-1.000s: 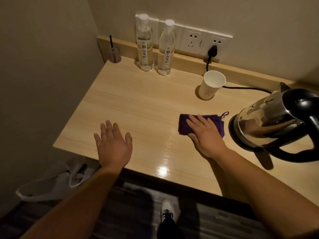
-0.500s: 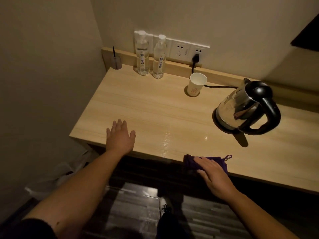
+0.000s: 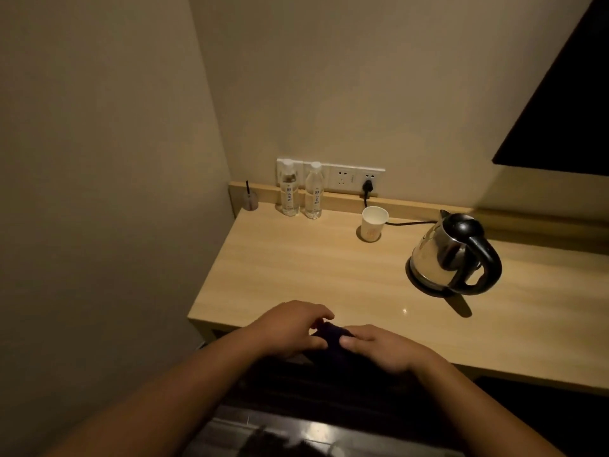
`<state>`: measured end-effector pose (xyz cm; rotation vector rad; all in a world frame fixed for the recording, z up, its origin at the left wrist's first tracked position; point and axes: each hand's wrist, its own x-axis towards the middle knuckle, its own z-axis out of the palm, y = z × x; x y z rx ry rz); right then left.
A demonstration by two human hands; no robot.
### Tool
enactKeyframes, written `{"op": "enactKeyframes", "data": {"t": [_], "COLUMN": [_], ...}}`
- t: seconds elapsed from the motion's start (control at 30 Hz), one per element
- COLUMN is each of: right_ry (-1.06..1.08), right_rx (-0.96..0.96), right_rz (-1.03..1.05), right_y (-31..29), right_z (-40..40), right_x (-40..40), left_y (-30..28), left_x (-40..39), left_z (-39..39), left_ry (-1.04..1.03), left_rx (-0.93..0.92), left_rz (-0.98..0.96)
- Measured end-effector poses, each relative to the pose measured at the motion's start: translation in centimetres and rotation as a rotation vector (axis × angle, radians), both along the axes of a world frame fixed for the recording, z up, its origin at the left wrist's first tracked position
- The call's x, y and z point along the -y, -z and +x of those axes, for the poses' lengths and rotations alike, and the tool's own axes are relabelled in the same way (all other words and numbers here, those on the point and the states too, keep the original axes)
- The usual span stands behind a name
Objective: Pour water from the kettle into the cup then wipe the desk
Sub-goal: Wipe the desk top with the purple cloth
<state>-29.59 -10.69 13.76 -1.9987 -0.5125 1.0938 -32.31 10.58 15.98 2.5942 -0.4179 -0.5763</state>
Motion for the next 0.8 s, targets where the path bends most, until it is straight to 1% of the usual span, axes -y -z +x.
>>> {"op": "enactKeyframes", "data": {"t": [0.1, 0.17, 0.43, 0.57, 0.67, 0.73, 0.8], "right_ry": [-0.095, -0.157, -0.213, -0.192, -0.177, -0.17, -0.168], "right_rx": [0.115, 0.218, 0.669, 0.825, 0.998, 1.122, 1.151], "right_rz": [-0.012, -0.029, -0.225, -0.263, -0.297, -0.324, -0.29], "right_y": [-0.4, -0.7, 1.6, 3.6, 5.3, 6.6, 8.0], "right_z": [1.6, 3.0, 10.3, 14.3, 16.7, 17.8, 17.6], "right_x": [-1.5, -2.1, -2.1, -3.4, -5.4, -6.9, -8.3], "left_y": [-0.9, -1.0, 1.4, 4.3, 6.4, 7.7, 9.5], "left_x": [-1.3, -2.4, -7.0, -8.5, -9.8, -10.9, -11.9], "left_z": [1.1, 2.1, 7.2, 10.6, 13.1, 14.6, 15.4], "left_ry": [0.042, 0.025, -0.187, -0.191, -0.165, -0.111, -0.03], "left_rx": [0.016, 0.033, 0.098, 0.236, 0.357, 0.406, 0.41], "left_rz": [0.032, 0.02, -0.047, 0.066, 0.162, 0.251, 0.314]}}
